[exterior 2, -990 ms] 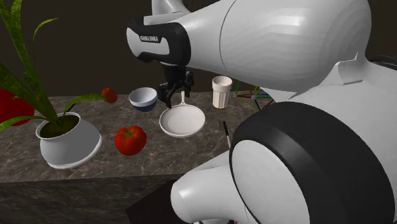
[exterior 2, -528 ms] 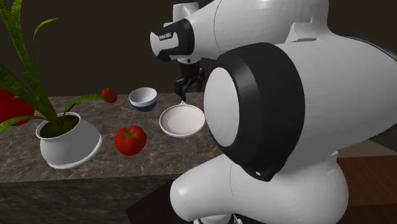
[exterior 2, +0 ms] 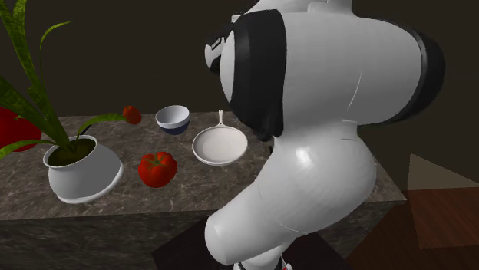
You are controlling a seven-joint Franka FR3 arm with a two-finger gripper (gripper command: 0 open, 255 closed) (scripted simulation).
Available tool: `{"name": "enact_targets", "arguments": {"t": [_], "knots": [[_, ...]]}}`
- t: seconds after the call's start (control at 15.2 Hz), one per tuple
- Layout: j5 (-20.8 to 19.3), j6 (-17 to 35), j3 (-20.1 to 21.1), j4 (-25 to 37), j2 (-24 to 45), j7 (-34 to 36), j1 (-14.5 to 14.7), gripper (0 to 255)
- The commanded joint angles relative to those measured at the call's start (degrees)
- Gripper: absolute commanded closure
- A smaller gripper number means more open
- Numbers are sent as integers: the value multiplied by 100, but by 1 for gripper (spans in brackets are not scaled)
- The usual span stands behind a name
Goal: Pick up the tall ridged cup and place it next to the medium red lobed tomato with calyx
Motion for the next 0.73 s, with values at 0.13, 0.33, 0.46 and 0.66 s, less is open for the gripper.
{"name": "enact_targets", "arguments": {"t": [0.13,0.33,0.46,0.66], "knots": [[188,357,-348,516,740,-521,-47,0],[453,587,-576,948,1331,-954,-97,0],[685,706,-695,1271,1741,-1262,-158,0],[966,797,-780,1644,2186,-1593,-260,0]]}}
